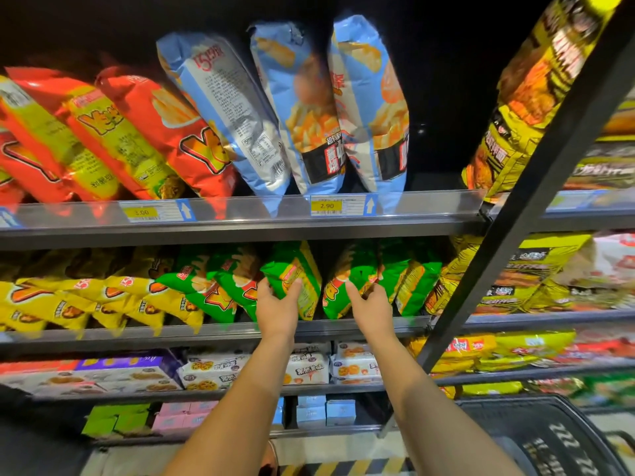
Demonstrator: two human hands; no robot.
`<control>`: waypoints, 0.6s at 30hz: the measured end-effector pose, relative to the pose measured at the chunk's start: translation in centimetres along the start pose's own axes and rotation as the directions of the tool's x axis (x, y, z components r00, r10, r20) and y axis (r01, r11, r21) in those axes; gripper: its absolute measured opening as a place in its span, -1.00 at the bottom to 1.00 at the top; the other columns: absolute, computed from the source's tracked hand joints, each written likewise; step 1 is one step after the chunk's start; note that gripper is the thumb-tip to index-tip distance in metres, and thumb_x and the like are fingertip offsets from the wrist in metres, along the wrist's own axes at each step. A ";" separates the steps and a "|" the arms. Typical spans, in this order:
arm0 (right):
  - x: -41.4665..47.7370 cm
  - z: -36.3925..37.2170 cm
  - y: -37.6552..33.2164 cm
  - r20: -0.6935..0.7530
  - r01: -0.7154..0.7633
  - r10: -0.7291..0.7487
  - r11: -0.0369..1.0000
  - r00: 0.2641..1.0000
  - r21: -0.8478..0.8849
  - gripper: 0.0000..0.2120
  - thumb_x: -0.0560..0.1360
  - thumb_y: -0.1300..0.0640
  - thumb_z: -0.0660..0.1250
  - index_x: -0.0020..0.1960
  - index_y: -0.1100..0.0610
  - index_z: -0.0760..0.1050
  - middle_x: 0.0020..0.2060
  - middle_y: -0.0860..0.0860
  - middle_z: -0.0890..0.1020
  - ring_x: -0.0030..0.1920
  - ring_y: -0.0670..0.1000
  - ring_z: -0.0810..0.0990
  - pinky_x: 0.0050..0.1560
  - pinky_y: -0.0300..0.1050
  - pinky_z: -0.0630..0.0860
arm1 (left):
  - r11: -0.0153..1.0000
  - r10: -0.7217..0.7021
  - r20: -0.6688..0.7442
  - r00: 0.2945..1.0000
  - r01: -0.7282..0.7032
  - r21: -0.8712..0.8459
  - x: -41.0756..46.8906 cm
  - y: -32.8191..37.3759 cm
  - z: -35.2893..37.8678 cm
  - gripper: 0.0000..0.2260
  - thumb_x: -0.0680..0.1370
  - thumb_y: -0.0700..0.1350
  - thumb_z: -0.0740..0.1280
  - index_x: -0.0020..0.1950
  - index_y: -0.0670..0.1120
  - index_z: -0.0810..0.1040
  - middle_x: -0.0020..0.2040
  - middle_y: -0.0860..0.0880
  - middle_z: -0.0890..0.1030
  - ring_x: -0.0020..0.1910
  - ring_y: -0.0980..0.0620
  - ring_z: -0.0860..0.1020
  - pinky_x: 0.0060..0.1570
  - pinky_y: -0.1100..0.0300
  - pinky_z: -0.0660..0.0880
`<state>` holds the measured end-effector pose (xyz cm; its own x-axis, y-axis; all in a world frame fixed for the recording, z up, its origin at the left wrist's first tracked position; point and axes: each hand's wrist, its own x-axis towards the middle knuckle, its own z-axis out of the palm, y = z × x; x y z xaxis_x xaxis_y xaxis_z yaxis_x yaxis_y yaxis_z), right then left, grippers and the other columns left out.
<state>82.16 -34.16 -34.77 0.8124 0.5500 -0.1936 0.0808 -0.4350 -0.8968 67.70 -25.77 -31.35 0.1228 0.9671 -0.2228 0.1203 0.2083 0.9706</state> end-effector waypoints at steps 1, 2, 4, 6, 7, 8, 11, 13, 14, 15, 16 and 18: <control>-0.2 -0.2 0.0 0.006 0.003 -0.003 1.000 1.000 -0.006 -0.50 0.62 -0.20 0.37 0.29 0.21 0.48 -0.03 0.03 0.66 -0.02 0.05 0.62 -0.10 -0.11 0.43 | 1.000 0.017 0.000 1.000 -0.017 0.010 -0.2 0.1 -0.1 -0.60 0.58 -0.01 0.51 0.38 -0.03 0.52 0.18 0.04 0.68 0.20 -0.03 0.63 0.30 -0.07 0.56; -0.4 -0.3 0.0 0.014 0.009 -0.009 1.000 1.000 -0.010 -0.50 0.61 -0.20 0.38 0.28 0.20 0.48 -0.01 0.02 0.66 0.01 0.06 0.63 -0.06 -0.11 0.43 | 0.999 0.038 0.003 0.999 -0.038 0.018 -0.6 0.4 -0.2 -0.61 0.59 -0.01 0.51 0.37 -0.02 0.53 0.16 0.05 0.68 0.19 0.00 0.64 0.28 -0.06 0.57; -0.6 -0.7 0.3 0.029 0.004 -0.002 0.998 1.000 -0.066 -0.47 0.59 -0.24 0.38 0.26 0.20 0.49 -0.02 0.04 0.67 0.02 0.09 0.63 -0.07 -0.08 0.43 | 0.997 0.078 -0.001 0.997 -0.078 0.029 -1.3 0.9 -0.5 -0.61 0.58 0.01 0.50 0.37 -0.01 0.53 0.13 0.10 0.68 0.16 0.04 0.65 0.27 -0.06 0.59; -0.9 -1.5 0.0 0.052 -0.007 0.017 0.983 0.999 -0.182 -0.41 0.57 -0.31 0.35 0.17 0.24 0.50 -0.10 0.08 0.64 -0.03 0.11 0.62 -0.13 -0.05 0.44 | 0.993 0.120 0.004 0.993 -0.120 0.013 -2.2 1.5 -0.9 -0.59 0.59 0.02 0.50 0.39 -0.01 0.50 0.16 0.14 0.64 0.22 0.05 0.62 0.29 0.02 0.56; -1.1 -1.9 -0.2 0.072 -0.007 0.025 0.970 0.997 -0.243 -0.42 0.57 -0.33 0.32 0.06 0.24 0.49 -0.16 0.08 0.60 -0.08 0.11 0.60 -0.15 -0.04 0.43 | 0.992 0.127 0.004 0.992 -0.127 0.014 -2.6 1.7 -1.1 -0.53 0.60 0.03 0.49 0.46 -0.03 0.47 0.20 0.14 0.61 0.26 0.05 0.58 0.30 0.06 0.51; -1.4 -2.4 -0.5 0.095 0.016 0.013 0.956 0.995 -0.294 -0.45 0.58 -0.34 0.29 -0.09 0.19 0.46 -0.25 0.07 0.54 -0.14 0.11 0.56 -0.17 -0.05 0.41 | 0.990 0.139 0.000 0.990 -0.139 0.015 -3.0 1.9 -1.4 -0.47 0.60 0.06 0.49 0.51 -0.03 0.44 0.25 0.13 0.58 0.29 0.06 0.55 0.31 0.08 0.48; -3.0 -3.7 -2.0 0.167 0.139 -0.095 0.951 0.981 -0.275 -0.42 0.61 -0.34 0.25 -0.36 0.07 0.33 -0.41 0.02 0.42 -0.30 0.10 0.48 -0.21 -0.03 0.38 | 0.987 0.162 0.057 0.985 -0.163 0.011 -4.6 2.5 -2.0 -0.58 0.59 0.16 0.46 0.40 0.06 0.54 0.21 0.11 0.66 0.23 0.06 0.62 0.17 0.07 0.61; -4.3 -4.5 -2.8 0.240 0.194 -0.154 0.969 0.959 -0.156 -0.50 0.60 -0.37 0.25 -0.17 0.06 0.54 -0.21 0.01 0.60 -0.07 0.09 0.60 -0.05 -0.03 0.48 | 0.989 0.145 0.099 0.984 -0.145 -0.007 -6.1 2.9 -2.4 -0.79 0.64 0.10 0.42 0.25 0.12 0.59 0.11 0.15 0.69 0.13 0.14 0.65 -0.08 0.31 0.59; -4.9 -4.8 -3.2 0.270 0.205 -0.176 0.975 0.947 -0.083 -0.48 0.59 -0.37 0.26 0.12 0.09 0.61 0.03 0.01 0.65 0.13 0.07 0.61 0.12 -0.02 0.52 | 0.992 0.128 0.129 0.983 -0.128 -0.014 -7.1 3.2 -2.6 -0.86 0.65 0.10 0.40 0.20 0.16 0.59 0.08 0.19 0.68 0.09 0.19 0.65 -0.15 0.38 0.55; -5.7 -5.0 -3.6 0.296 0.191 -0.179 0.981 0.938 -0.012 -0.38 0.59 -0.38 0.26 0.38 0.10 0.53 0.24 -0.01 0.59 0.30 0.04 0.56 0.28 0.00 0.49 | 0.995 0.104 0.170 0.980 -0.102 -0.017 -7.9 3.3 -2.8 -0.86 0.65 0.13 0.38 0.19 0.18 0.59 0.09 0.21 0.68 0.11 0.20 0.64 -0.10 0.38 0.55; -6.1 -5.1 -3.8 0.325 0.178 -0.185 0.983 0.927 0.050 -0.29 0.58 -0.40 0.25 0.52 0.08 0.41 0.33 -0.07 0.51 0.39 0.01 0.50 0.35 -0.01 0.44 | 0.997 0.080 0.214 0.974 -0.079 -0.015 -8.6 3.4 -3.0 -0.77 0.64 0.19 0.37 0.25 0.17 0.59 0.17 0.18 0.67 0.18 0.16 0.63 0.03 0.29 0.55; -7.3 -5.3 -4.2 0.376 0.142 -0.187 0.979 0.907 0.145 -0.20 0.51 -0.50 0.25 0.56 -0.01 0.35 0.37 -0.18 0.45 0.41 -0.05 0.46 0.38 0.00 0.41 | 1.000 0.009 0.281 0.960 -0.012 0.007 -10.1 3.4 -3.0 -0.58 0.63 0.27 0.33 0.41 0.11 0.53 0.38 0.15 0.56 0.36 0.09 0.51 0.29 0.07 0.45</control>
<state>78.95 -40.16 -27.52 0.5048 0.8488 -0.1572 0.1111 -0.2445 -0.9633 63.95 -34.38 -25.57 0.3961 0.8888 -0.2305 0.1260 0.1961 0.9725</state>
